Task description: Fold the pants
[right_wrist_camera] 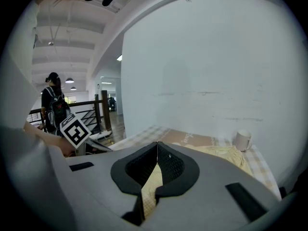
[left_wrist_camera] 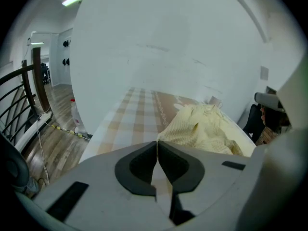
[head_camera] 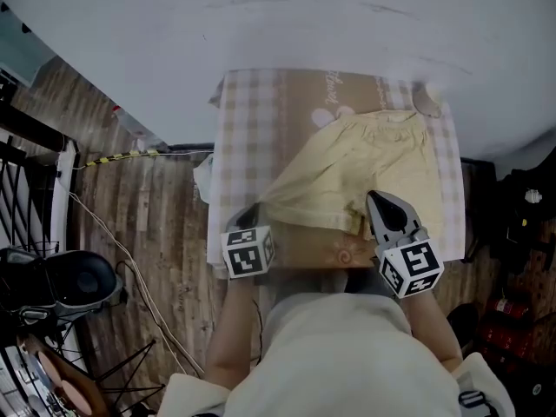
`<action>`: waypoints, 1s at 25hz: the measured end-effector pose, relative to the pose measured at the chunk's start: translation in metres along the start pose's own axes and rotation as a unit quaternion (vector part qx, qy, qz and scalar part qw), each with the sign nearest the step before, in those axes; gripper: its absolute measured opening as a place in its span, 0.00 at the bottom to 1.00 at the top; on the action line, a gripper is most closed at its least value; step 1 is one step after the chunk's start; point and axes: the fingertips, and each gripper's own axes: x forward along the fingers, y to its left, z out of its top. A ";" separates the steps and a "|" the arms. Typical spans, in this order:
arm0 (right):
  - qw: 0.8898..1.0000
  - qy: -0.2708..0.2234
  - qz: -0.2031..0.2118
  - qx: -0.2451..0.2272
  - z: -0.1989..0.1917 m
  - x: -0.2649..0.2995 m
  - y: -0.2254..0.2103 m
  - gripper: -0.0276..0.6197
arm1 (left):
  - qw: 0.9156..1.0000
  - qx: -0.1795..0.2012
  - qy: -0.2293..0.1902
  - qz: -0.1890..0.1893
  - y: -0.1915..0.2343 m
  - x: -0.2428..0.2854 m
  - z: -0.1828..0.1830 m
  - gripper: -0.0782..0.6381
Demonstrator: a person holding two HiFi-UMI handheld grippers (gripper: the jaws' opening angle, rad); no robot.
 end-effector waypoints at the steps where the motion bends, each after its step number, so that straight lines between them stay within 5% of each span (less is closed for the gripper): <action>1: 1.000 -0.002 0.003 -0.002 0.001 -0.001 -0.002 0.04 | 1.000 -0.002 -0.008 0.003 -0.001 -0.003 0.007 0.13; 11: 0.999 -0.033 0.034 -0.012 0.007 -0.024 -0.050 0.04 | 0.997 -0.034 -0.072 0.016 -0.055 -0.047 0.060 0.13; 17: 0.998 -0.051 0.040 -0.008 0.004 -0.051 -0.092 0.04 | 0.993 -0.066 -0.096 -0.017 -0.120 -0.066 0.086 0.13; 25: 0.997 -0.066 0.033 0.004 -0.015 -0.098 -0.149 0.04 | 0.990 -0.055 -0.116 -0.060 -0.225 -0.067 0.105 0.13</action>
